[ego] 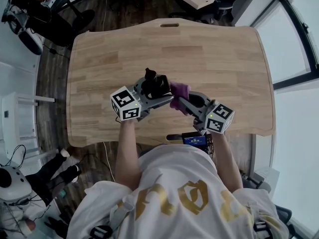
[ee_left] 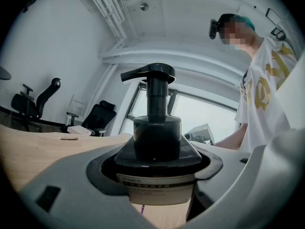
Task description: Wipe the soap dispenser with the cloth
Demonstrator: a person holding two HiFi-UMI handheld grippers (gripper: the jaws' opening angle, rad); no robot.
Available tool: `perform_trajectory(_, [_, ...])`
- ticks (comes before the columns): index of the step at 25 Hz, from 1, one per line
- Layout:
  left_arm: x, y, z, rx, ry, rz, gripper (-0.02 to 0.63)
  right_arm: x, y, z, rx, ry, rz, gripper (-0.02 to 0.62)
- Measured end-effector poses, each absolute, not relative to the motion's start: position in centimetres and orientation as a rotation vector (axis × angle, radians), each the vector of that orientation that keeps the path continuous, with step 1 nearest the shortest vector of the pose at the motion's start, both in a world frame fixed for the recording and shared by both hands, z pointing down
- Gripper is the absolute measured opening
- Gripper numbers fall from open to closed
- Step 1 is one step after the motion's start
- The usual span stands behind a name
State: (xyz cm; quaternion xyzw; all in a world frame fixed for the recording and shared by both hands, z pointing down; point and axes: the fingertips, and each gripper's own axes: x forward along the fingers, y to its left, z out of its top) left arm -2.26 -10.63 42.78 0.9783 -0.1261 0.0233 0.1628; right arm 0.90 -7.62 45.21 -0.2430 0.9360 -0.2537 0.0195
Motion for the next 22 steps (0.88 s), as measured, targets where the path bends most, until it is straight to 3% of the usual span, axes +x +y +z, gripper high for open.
perform_trajectory(14, [0.4, -8.2, 46.8, 2.813, -0.247, 0.417, 0.36, -0.9, -8.0, 39.9, -0.577, 2.956, -0.659, 0.051])
perform_trajectory(22, [0.6, -8.3, 48.0, 2.799, -0.255, 0.454, 0.36, -1.1, -7.6, 40.2, -0.534, 2.963, -0.679, 0.051])
